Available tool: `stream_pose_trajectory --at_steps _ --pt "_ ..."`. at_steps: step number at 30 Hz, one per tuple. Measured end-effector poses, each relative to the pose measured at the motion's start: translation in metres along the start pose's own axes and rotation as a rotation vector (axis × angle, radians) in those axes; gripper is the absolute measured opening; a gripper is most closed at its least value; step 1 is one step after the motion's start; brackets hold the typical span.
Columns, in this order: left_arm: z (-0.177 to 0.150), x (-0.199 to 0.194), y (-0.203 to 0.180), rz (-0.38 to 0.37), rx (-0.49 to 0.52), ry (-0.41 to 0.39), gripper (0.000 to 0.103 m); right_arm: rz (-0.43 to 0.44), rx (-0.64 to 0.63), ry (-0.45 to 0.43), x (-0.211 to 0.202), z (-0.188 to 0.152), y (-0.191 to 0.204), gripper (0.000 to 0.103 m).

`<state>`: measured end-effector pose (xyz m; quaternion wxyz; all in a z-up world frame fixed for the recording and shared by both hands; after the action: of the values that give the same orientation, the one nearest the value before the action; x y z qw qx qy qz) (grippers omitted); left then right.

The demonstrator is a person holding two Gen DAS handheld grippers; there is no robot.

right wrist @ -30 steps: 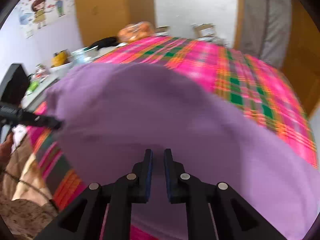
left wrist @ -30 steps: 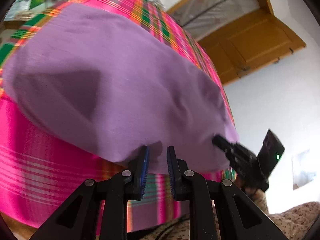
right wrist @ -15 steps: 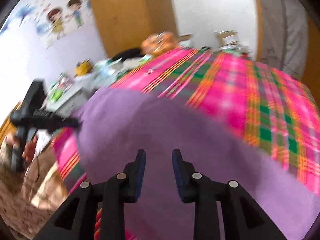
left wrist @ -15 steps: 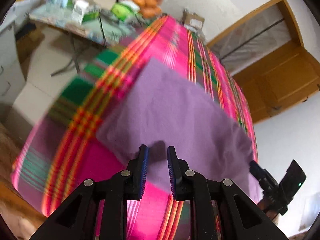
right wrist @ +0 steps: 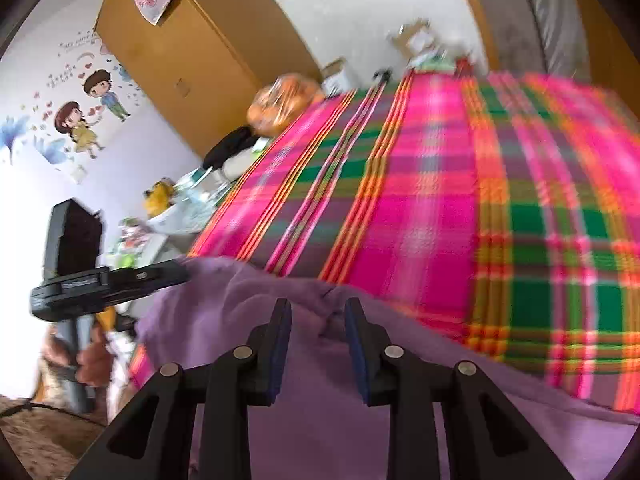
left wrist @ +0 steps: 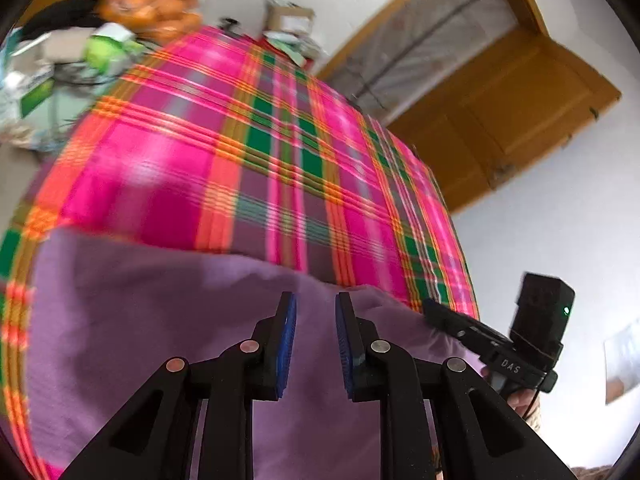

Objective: Fold clothes

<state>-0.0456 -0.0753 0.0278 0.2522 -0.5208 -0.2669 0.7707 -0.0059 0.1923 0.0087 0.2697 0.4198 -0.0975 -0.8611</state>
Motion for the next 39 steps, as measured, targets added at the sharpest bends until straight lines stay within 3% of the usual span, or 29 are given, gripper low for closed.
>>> stream_pose_trajectory --at_steps 6,10,19,28,33,39 --pt "0.004 0.025 -0.017 0.003 0.034 0.053 0.02 0.088 0.019 0.047 0.011 -0.01 0.003 0.029" --pt "0.008 0.037 -0.026 0.002 0.055 0.071 0.02 0.107 -0.01 0.059 0.013 -0.016 0.013 0.024" --pt "0.0 0.055 -0.026 0.028 0.054 0.126 0.02 0.153 -0.043 0.122 0.017 -0.04 0.032 0.024" --pt "-0.005 0.06 -0.014 0.057 0.025 0.14 0.02 0.092 -0.002 0.051 0.005 -0.02 0.015 0.027" --pt "-0.007 0.057 -0.015 0.057 0.027 0.139 0.02 0.099 0.058 0.091 0.023 -0.011 -0.001 0.027" --pt "-0.004 0.057 -0.009 0.059 0.009 0.135 0.02 0.171 0.09 0.146 0.049 -0.006 -0.003 0.034"
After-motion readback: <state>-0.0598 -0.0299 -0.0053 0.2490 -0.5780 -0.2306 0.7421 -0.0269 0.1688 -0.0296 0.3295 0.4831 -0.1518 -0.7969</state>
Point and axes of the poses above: each gripper's, at about its wrist camera, not at the fingertips, and x roughly the way its jaws point, y to its left, z to its top, the point moved 2 cm from there along x, roughly the way its jaws point, and after that the axes turned 10 degrees about -x, right-handed, at the moved point
